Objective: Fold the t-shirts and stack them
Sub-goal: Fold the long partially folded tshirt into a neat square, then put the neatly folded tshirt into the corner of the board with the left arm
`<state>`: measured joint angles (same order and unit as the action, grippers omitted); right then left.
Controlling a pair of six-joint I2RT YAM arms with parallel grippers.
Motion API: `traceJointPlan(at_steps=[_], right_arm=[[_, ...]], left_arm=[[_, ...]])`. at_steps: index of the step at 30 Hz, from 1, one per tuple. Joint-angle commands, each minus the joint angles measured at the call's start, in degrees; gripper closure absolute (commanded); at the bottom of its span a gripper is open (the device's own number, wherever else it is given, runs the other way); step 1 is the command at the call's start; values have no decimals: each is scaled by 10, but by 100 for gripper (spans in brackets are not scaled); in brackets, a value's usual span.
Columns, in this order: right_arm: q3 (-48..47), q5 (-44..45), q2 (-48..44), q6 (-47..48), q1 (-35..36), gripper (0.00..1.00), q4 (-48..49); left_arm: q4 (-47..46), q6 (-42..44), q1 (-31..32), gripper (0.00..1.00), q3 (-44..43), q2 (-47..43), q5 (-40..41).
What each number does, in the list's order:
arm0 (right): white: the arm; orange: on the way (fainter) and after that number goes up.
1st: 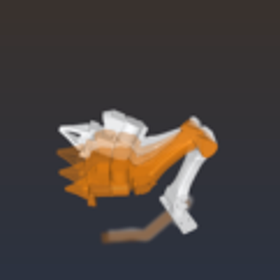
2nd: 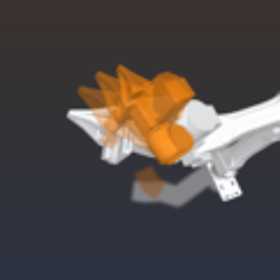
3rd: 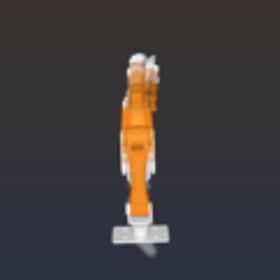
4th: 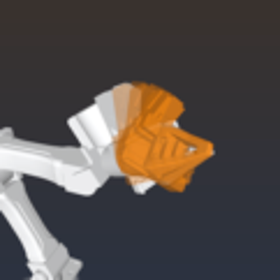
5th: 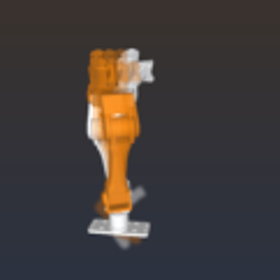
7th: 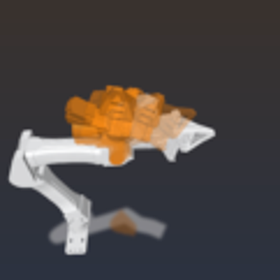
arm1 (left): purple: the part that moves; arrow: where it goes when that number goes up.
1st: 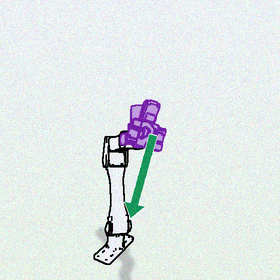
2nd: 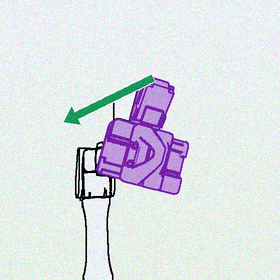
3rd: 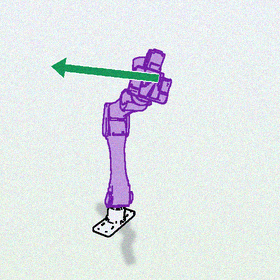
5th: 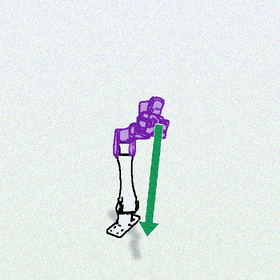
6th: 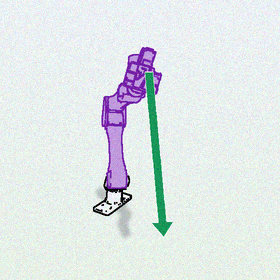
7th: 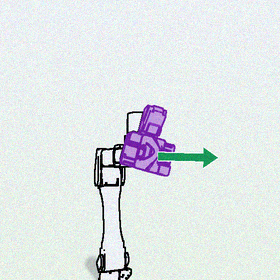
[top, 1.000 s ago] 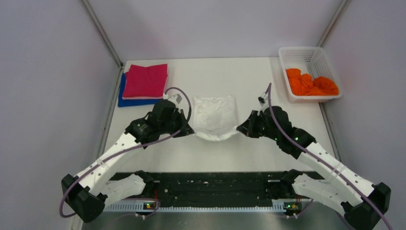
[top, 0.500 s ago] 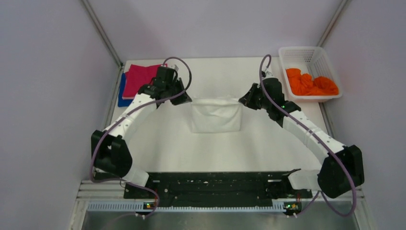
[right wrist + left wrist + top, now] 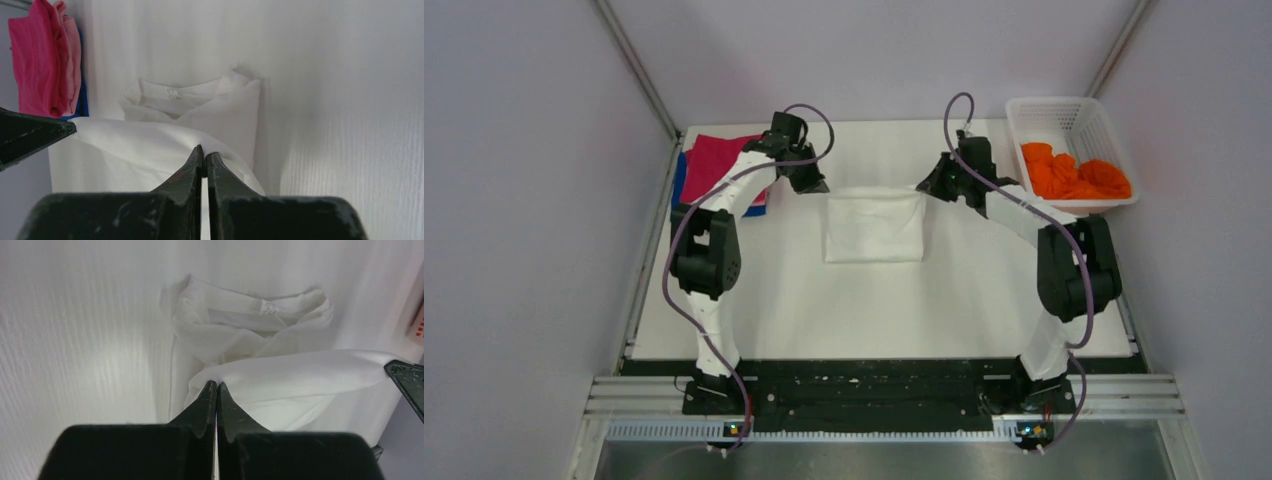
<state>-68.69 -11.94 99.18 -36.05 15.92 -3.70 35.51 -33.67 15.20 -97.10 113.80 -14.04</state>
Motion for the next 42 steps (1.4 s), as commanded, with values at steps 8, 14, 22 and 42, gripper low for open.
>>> traceJointPlan(at_steps=[8,14,22,42], right_arm=[[-182,-46,199,19,-28,27,25],[-108,37,107,32,-28,1,6],[89,80,-91,15,-27,1,21],[275,115,-350,25,-28,1,-61]], left_arm=[[75,15,-17,13,-173,127,50],[34,10,-19,1,-78,61,20],[-44,-14,-16,1,98,-3,-27],[149,19,89,100,-180,205,210]])
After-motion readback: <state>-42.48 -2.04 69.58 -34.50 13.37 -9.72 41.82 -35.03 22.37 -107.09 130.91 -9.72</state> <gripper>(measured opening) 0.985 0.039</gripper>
